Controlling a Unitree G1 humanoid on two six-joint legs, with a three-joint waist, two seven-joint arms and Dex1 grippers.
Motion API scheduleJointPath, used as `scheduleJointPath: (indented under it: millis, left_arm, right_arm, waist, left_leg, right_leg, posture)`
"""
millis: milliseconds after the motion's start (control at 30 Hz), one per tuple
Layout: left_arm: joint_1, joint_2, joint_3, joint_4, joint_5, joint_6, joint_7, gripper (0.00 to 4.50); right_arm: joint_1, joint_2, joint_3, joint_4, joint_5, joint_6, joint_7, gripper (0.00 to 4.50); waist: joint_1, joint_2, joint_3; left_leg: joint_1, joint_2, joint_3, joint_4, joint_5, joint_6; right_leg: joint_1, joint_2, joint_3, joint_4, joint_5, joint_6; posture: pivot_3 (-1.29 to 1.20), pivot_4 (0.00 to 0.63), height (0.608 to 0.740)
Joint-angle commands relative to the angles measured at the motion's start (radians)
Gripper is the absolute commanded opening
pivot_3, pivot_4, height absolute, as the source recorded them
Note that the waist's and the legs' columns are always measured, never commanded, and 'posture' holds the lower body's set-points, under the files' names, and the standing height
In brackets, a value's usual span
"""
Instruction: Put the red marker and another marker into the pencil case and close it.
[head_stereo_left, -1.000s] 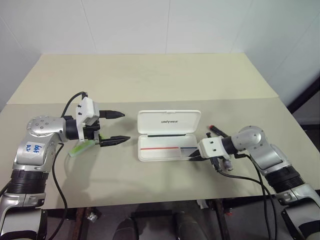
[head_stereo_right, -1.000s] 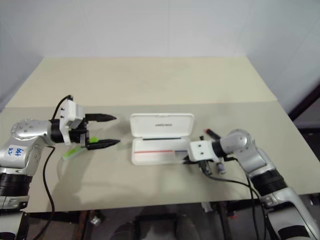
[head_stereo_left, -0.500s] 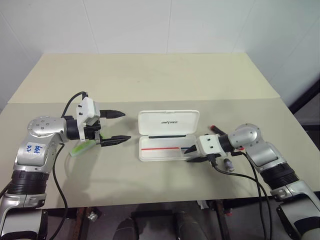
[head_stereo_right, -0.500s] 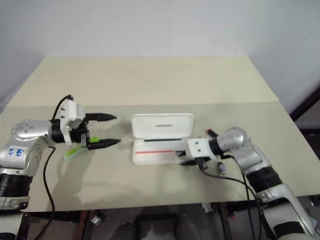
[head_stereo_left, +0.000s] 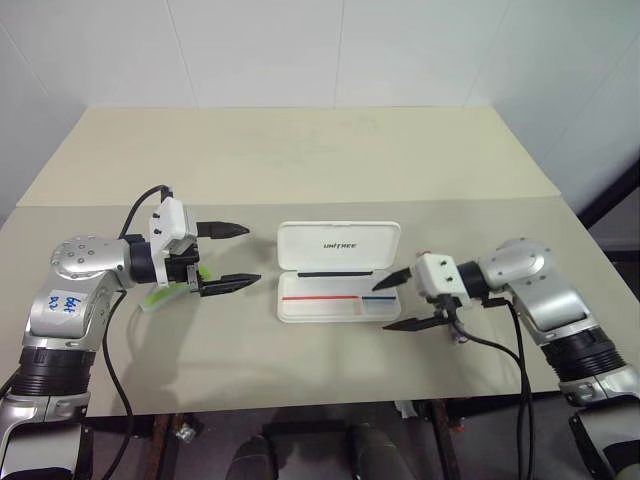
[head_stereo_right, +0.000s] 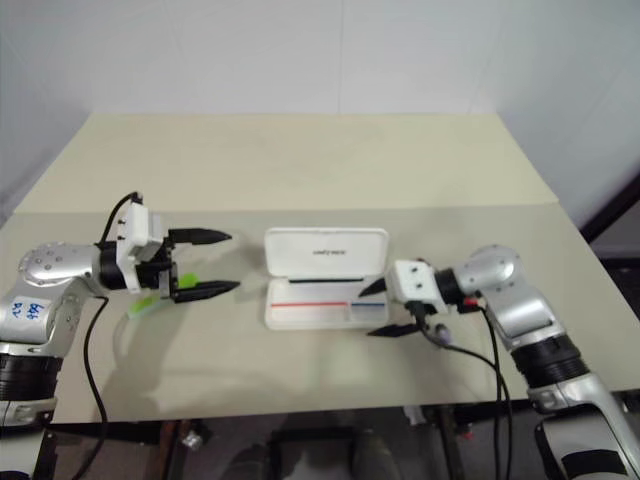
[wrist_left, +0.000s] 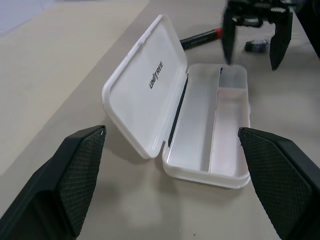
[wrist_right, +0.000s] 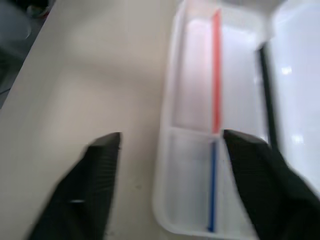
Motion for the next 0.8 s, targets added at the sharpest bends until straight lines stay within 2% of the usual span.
scheduleJointPath:
  millis: [33,200,433,633,800]
  left_arm:
    - [-0.041,0.001,0.005,-0.066,-0.036,0.021,-0.006,4.50]
    - [-0.092,-0.035,-0.043,-0.098,-0.057,0.076,-0.015,4.50]
    - [-0.143,-0.065,-0.091,-0.096,-0.053,0.098,-0.041,4.50]
    - [-0.162,-0.079,-0.105,-0.068,-0.039,0.079,-0.057,4.50]
    - [-0.145,-0.068,-0.097,-0.072,-0.038,0.075,-0.066,4.50]
  right_arm:
    - [-0.014,-0.043,-0.092,-0.101,0.080,0.131,-0.040,4.48]
    - [-0.019,-0.128,-0.168,-0.145,0.118,0.354,-0.110,4.48]
    - [-0.068,-0.230,-0.119,-0.062,-0.007,0.558,-0.254,4.48]
    - [-0.095,-0.219,-0.048,0.085,-0.091,0.606,-0.286,4.48]
    - [-0.123,-0.188,0.000,0.156,-0.096,0.717,-0.279,4.48]
  waist:
    - [0.004,0.000,0.000]
    - [0.020,0.000,0.000]
    - [0.022,0.000,0.000]
    - [0.018,0.000,0.000]
    - [0.018,0.001,0.000]
  left_leg:
    - [0.000,0.000,0.000,0.000,0.000,0.000]
    - [0.000,0.000,0.000,0.000,0.000,0.000]
    - [-0.001,-0.001,0.000,0.000,0.000,0.000]
    - [-0.001,-0.001,0.001,-0.001,0.000,0.000]
    - [-0.002,-0.001,0.001,-0.001,0.000,0.001]
  right_leg:
    - [0.000,0.000,0.000,0.000,0.000,0.000]
    - [0.000,0.000,0.000,-0.001,0.000,0.000]
    - [-0.001,0.000,0.000,-0.002,-0.001,-0.001]
    - [-0.002,0.000,0.000,-0.003,-0.001,-0.001]
    - [-0.002,0.000,0.001,-0.003,-0.001,-0.001]
  posture:
    - [0.00,0.150,0.740]
    - [0.00,0.150,0.740]
    - [0.00,0.150,0.740]
    - [0.00,0.150,0.740]
    - [0.00,0.150,0.740]
